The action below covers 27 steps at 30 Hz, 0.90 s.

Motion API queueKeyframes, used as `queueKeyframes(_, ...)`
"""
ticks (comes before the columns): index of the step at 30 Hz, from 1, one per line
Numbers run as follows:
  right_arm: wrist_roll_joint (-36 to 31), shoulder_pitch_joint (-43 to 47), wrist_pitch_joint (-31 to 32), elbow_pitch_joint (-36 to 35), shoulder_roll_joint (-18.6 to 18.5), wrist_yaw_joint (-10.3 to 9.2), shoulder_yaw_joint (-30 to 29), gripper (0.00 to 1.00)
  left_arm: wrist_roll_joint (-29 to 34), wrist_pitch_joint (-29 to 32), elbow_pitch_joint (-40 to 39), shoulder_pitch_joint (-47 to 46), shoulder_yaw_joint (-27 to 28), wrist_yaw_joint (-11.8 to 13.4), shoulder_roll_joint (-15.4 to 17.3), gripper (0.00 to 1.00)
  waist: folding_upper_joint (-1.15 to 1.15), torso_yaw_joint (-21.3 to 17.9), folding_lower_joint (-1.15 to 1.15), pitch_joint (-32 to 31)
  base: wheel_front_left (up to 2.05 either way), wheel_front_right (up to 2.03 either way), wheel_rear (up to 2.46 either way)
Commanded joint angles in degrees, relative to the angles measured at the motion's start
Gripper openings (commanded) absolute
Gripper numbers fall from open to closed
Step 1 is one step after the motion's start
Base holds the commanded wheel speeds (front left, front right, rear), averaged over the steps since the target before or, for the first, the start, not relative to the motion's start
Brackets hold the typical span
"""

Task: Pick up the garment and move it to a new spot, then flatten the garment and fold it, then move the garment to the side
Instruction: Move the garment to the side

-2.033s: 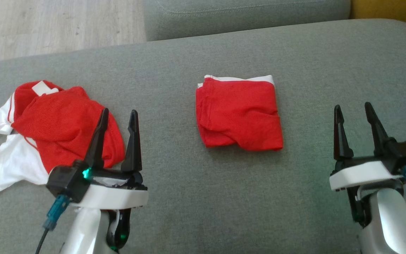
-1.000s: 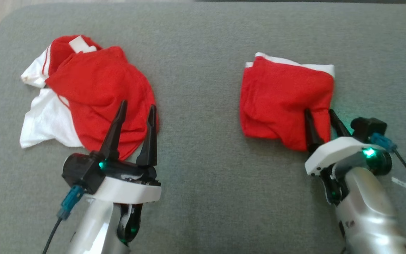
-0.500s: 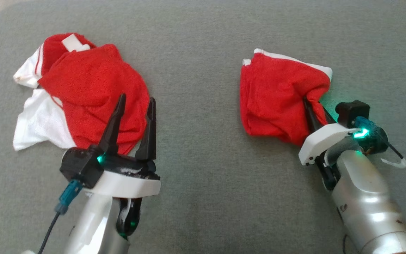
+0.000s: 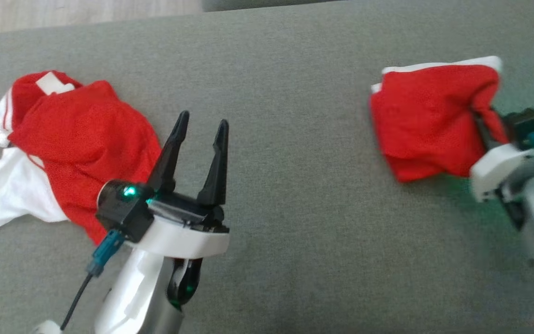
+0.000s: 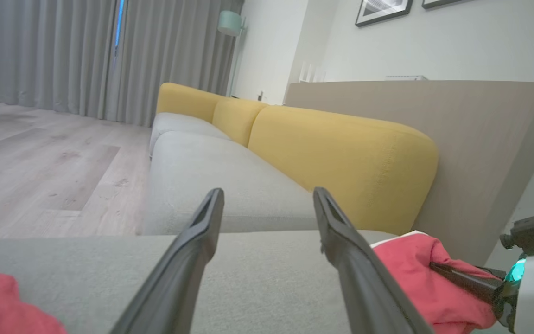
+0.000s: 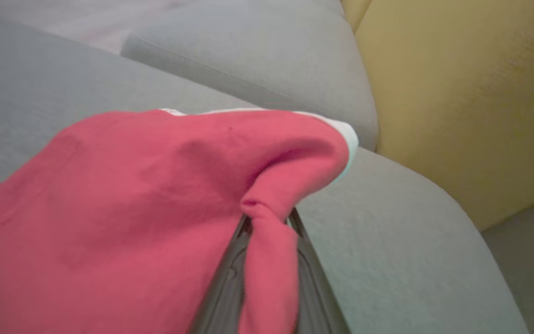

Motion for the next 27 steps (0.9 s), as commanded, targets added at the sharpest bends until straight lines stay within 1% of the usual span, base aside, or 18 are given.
queueKeyframes(1, 1.7, -0.4, 0.7, -2.1, -2.6, 0.11, 2.0, 0.00, -0.5, -0.3, -2.4, -2.8, 1.2, 0.6, 0.3, 1.00, 0.00, -0.6, 0.00, 0.7, 0.00, 0.00, 0.00)
queueKeyframes(7, 7.9, -0.8, 4.2, -3.5, -13.6, 0.11, 7.0, 0.00, -0.2, -0.3, -2.4, -4.2, 0.6, 0.6, 0.3, 1.00, 0.00, -0.5, 0.00, 3.2, 0.00, 0.00, 0.00)
queueKeyframes(9, 9.4, -1.1, 5.0, -3.6, -16.7, 0.11, 8.0, 0.00, 0.0, -0.3, -2.3, -4.5, 0.9, 0.4, 0.3, 1.00, 0.00, -0.3, 0.00, 4.1, 0.00, 0.00, 0.00)
queueKeyframes(12, 11.0, -1.7, 5.7, -3.0, -20.2, 0.11, 8.3, 0.00, 0.4, -0.3, -2.1, -5.0, 1.2, 0.2, 0.3, 1.00, 0.00, 0.4, 0.00, 5.3, 0.00, 0.00, 0.00)
queueKeyframes(15, 11.6, -2.4, 6.1, -2.0, -22.6, 0.11, 7.8, 0.00, 0.7, -0.3, -2.0, -5.4, 1.6, 0.0, 0.3, 1.00, 0.00, 1.0, 0.00, 6.3, 0.00, 0.00, 0.00)
queueKeyframes(19, 11.6, -3.1, 5.9, -0.4, -24.6, 0.11, 7.3, 0.00, 1.1, -0.3, -1.9, -5.8, 2.0, -0.2, 0.3, 1.00, 0.00, 1.9, 0.00, 7.5, 0.00, 0.00, 0.00)
queueKeyframes(21, 11.2, -3.5, 5.6, 0.4, -25.3, 0.11, 7.1, 0.00, 1.2, -0.3, -1.9, -6.0, 2.3, -0.2, 0.3, 1.00, 0.00, 2.3, 0.00, 7.9, 0.00, 0.00, 0.00)
queueKeyframes(24, 11.0, -4.2, 4.7, 1.9, -25.4, 0.11, 5.8, 0.00, 1.4, -0.3, -1.7, -6.1, 2.6, -0.3, 0.3, 1.00, 0.00, 2.6, 0.00, 8.1, 0.00, 0.00, 0.00)
queueKeyframes(25, 10.7, -4.4, 4.1, 2.3, -25.3, 0.11, 5.4, 0.76, 1.4, -0.3, -1.7, -6.0, 2.7, -0.4, 0.3, 1.00, 0.00, 2.6, 0.00, 8.1, 0.00, 0.00, 0.00)
queueKeyframes(26, 10.6, -4.6, 3.7, 2.8, -25.1, 0.11, 5.0, 1.00, 1.5, -0.3, -1.6, -5.9, 2.8, -0.4, 0.3, 1.00, 0.00, 2.6, 0.00, 8.1, 0.00, 0.00, 0.00)
queueKeyframes(27, 10.3, -4.7, 3.4, 3.2, -24.8, 0.11, 4.8, 1.00, 1.5, -0.3, -1.6, -5.8, 3.0, -0.4, 0.3, 1.00, 0.00, 2.6, 0.00, 8.0, 0.00, 0.00, 0.00)
